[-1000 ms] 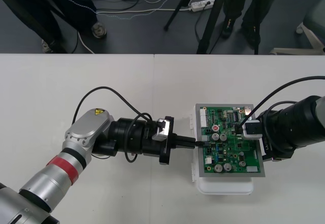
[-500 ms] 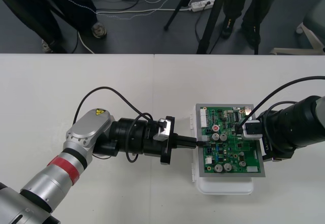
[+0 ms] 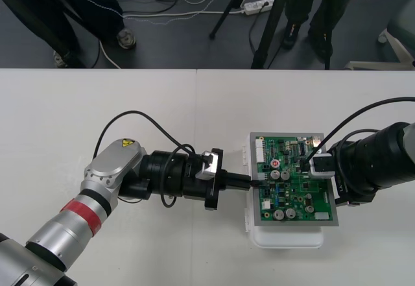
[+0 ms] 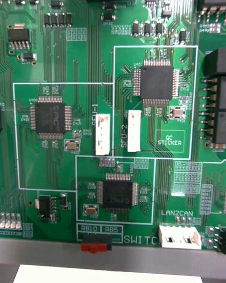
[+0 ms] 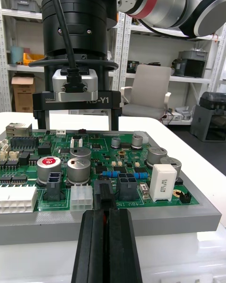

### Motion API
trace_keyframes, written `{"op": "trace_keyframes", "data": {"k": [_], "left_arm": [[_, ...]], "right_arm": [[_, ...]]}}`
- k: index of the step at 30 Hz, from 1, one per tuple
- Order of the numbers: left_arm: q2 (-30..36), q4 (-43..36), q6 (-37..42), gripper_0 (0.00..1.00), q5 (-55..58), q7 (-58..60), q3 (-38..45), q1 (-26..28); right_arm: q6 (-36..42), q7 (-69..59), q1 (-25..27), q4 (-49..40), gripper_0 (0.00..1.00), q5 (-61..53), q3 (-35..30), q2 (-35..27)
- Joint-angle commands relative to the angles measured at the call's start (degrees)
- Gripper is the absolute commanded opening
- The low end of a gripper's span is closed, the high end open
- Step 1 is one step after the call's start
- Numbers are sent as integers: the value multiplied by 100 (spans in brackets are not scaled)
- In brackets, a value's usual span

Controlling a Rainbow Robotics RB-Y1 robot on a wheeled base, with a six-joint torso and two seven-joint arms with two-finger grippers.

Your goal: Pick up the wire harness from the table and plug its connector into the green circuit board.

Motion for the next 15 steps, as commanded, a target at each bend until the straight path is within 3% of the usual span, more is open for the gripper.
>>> {"op": "trace_keyframes", "data": {"k": [1, 2, 4, 15], "left_arm": [[10, -234, 164, 75, 52, -350, -178, -213], [71, -251, 138, 91, 114, -341, -169, -205], [142, -277, 111, 100, 175, -341, -178, -196], [1100, -1016, 76, 100, 720, -270, -178, 244]], "right_arm": [[-26, 17, -132, -210, 100, -95, 68, 49], [-26, 8, -124, -219, 100, -95, 68, 49], [-26, 8, -124, -210, 100, -95, 60, 49], [-26, 35, -115, -210, 100, -103, 60, 49]]}}
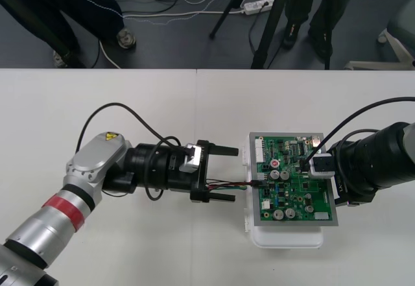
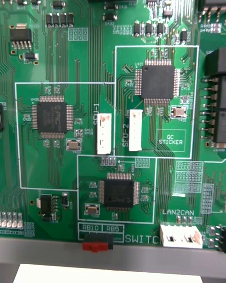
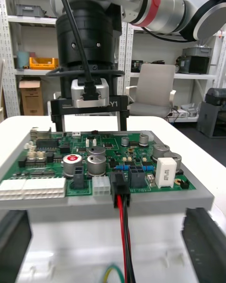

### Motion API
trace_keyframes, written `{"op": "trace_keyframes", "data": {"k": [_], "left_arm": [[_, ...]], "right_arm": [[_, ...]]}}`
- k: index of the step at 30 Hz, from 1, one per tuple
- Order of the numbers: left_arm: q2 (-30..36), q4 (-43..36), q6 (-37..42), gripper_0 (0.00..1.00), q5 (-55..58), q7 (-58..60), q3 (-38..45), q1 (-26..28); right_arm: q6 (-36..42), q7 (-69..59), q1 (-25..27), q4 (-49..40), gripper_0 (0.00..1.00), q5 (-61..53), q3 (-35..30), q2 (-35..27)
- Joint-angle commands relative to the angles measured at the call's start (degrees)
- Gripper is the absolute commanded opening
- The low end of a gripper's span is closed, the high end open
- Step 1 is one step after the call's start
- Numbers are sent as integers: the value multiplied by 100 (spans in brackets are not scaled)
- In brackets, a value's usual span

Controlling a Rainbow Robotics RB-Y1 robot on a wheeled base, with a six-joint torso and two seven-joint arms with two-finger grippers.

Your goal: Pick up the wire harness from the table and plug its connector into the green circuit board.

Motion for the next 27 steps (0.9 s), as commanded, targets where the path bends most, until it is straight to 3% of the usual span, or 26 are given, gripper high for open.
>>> {"op": "trace_keyframes", "data": {"k": [1, 12, 27], "left_arm": [[608, -609, 73, 100, 321, -262, -102, 230], [1698, -1479, 73, 100, 576, 37, 197, 889], [3157, -3280, 91, 100, 225, 1443, 1419, 2155]], "right_arm": [[-26, 35, -115, -214, 100, -84, 60, 49], [0, 79, 17, -205, 100, -67, -186, -241], [457, 483, 1028, -205, 100, -1455, -1716, -1357]]}}
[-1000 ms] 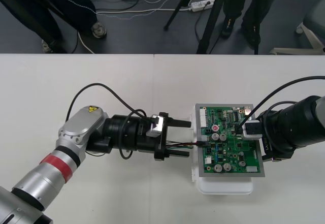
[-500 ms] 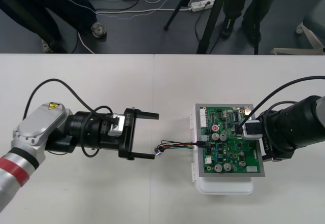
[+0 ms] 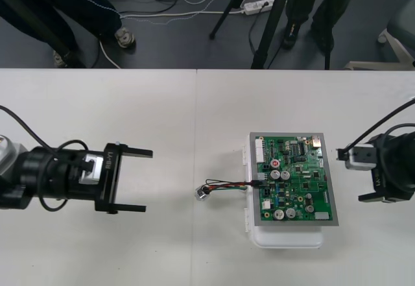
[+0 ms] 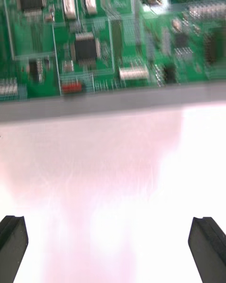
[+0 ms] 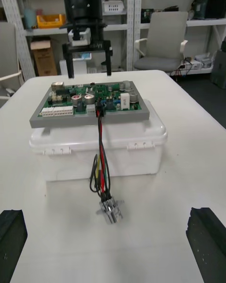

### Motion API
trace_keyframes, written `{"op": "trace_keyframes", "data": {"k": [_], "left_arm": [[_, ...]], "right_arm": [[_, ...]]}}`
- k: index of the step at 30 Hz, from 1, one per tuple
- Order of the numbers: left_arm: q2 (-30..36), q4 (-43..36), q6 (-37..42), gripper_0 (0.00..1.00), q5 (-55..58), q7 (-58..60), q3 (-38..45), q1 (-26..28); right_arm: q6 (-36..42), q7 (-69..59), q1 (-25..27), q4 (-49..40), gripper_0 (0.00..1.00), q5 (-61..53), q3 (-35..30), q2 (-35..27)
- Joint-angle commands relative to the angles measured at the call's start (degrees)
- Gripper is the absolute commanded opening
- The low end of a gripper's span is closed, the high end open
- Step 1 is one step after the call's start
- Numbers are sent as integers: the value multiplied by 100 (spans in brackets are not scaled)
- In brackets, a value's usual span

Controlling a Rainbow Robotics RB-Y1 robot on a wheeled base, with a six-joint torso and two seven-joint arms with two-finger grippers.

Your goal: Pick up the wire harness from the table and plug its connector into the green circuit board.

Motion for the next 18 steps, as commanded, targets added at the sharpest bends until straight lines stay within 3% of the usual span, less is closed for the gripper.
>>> {"op": "trace_keyframes", "data": {"k": [1, 8, 18], "left_arm": [[692, -682, 90, 100, -40, 847, 444, 442], [1492, -1561, 196, 100, -40, 1462, 1042, 1083], [2037, -2458, 231, 100, -40, 2323, 1974, 1927]], "right_arm": [[53, 425, 441, -175, 100, -553, -802, -548], [44, 627, 977, 176, 100, -2214, -1813, -777], [-17, 856, 1074, 387, 100, -3770, -2340, -829]]}}
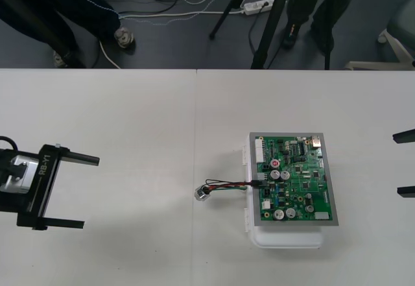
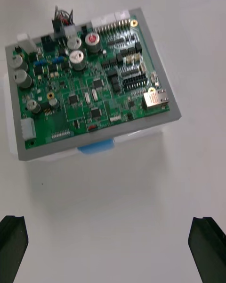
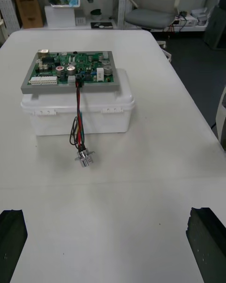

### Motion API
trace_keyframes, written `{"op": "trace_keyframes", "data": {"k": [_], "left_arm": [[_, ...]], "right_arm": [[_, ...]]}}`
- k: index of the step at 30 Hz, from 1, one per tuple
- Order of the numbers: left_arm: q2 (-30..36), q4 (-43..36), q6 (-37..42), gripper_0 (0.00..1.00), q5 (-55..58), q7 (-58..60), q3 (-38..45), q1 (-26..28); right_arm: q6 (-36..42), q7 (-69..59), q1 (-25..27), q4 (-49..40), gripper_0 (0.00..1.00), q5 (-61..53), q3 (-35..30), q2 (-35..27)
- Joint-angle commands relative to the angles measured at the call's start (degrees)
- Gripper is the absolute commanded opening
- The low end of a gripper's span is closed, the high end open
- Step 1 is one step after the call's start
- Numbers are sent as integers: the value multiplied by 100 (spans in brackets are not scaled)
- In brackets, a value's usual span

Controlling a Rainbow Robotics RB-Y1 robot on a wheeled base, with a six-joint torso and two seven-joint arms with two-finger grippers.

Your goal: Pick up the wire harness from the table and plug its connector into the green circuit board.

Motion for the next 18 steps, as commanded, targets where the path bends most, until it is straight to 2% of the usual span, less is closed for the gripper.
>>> {"op": "trace_keyframes", "data": {"k": [1, 9, 18], "left_arm": [[392, -461, 200, 100, -17, 905, 593, 521], [752, -637, 218, 100, 62, 1037, 971, 644], [1095, -831, 358, 100, 265, 1177, 1015, 644]], "right_arm": [[-20, 412, 83, 53, 100, -575, -369, -252], [-169, 1097, 136, 62, 100, -1111, -606, -278], [-178, 1800, 646, 106, 100, -1937, -702, -278]]}}
